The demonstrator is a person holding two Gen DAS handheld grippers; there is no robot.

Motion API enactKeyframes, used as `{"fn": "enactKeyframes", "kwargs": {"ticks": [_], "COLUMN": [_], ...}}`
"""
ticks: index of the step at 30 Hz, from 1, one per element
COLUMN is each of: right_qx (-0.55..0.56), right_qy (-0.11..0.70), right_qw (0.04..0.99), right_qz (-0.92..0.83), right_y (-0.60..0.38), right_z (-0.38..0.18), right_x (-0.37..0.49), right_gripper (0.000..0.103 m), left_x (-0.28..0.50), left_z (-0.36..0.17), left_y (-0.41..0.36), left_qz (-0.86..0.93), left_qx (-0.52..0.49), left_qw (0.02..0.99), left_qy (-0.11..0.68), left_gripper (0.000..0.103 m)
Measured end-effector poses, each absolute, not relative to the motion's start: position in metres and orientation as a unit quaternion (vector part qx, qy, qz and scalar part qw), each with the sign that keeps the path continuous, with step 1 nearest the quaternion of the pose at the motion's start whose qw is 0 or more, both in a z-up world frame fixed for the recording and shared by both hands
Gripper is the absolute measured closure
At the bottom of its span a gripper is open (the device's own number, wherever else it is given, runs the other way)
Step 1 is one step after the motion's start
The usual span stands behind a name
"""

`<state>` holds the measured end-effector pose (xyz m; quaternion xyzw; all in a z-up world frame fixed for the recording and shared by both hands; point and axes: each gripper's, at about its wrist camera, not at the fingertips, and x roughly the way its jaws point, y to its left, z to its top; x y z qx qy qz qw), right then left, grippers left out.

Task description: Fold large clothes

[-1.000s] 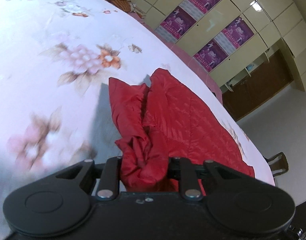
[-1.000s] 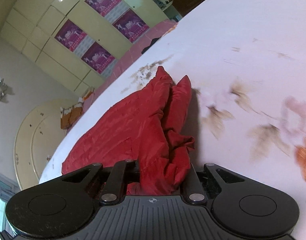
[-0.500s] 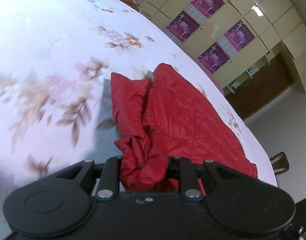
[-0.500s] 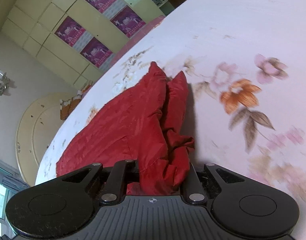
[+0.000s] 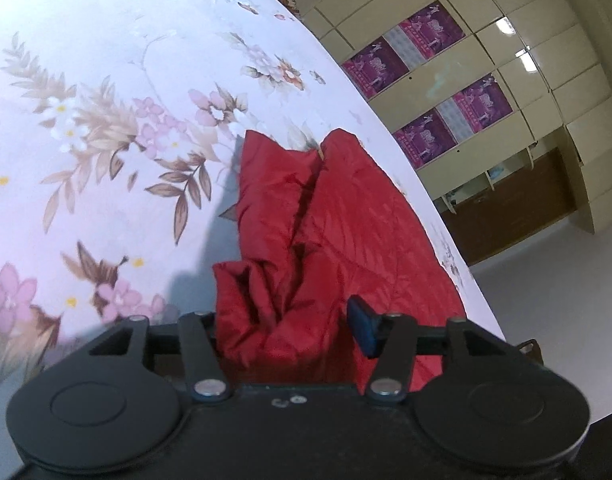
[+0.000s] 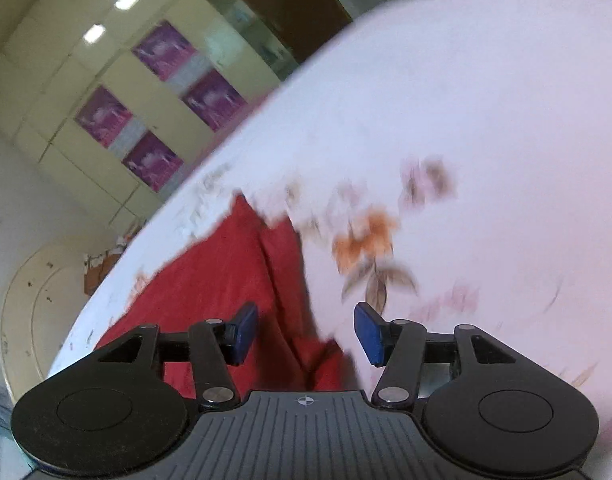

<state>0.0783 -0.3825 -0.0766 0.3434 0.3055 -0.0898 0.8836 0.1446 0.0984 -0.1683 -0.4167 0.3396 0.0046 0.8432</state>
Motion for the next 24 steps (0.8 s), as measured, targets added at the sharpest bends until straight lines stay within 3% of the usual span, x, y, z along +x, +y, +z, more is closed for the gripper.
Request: {"fn": "enactKeyframes", "kwargs": {"ticks": [2,3,4,5,6,7,14,18,24], "right_qx": [0.312,0.307,0.304,0.298,0.290,0.278,0.202,0.134,0.141], "right_qy": [0.307,0.311,0.319,0.332,0.345,0.352,0.376,0.463,0.458], "right_qw": [0.898,0.899,0.898,0.895,0.892,0.893,0.896,0.870,0.873], "right_qz": [-0.053,-0.028,-0.006,0.013,0.030,0.048,0.122,0.103,0.095], "right_y": [-0.360,-0.345,-0.331,-0.312,-0.294,-0.276,-0.194,-0.164,-0.158], "right_z": [-0.061,-0.056,-0.055,-0.055,-0.055,-0.056,-0.056,-0.099,-0.115], "right_x": [0.088,0.095,0.102,0.112,0.122,0.128,0.157,0.198,0.200], "right_gripper": [0.049,0.057,0.076,0.085,0.098,0.101,0.103,0.103,0.103], "left_x": [0.144,0.144,0.145,0.149,0.153,0.156,0.160,0.162,0.162], "left_z": [-0.168,-0.168,-0.167,-0.167,-0.166,-0.166,-0.167,-0.169,-0.155], "left_y": [0.094,0.092,0.091,0.091,0.091,0.092,0.093,0.093,0.091], "left_qz": [0.008,0.010,0.012,0.009,0.002,-0.002,-0.012,-0.013,-0.011], "left_qx": [-0.406,-0.403,-0.403,-0.400,-0.396,-0.394,-0.374,-0.373,-0.362], "left_qw": [0.849,0.850,0.851,0.852,0.852,0.852,0.858,0.858,0.863], "left_qy": [0.338,0.338,0.338,0.339,0.342,0.344,0.352,0.354,0.351], "left_gripper": [0.050,0.052,0.054,0.058,0.068,0.072,0.077,0.077,0.080]}}
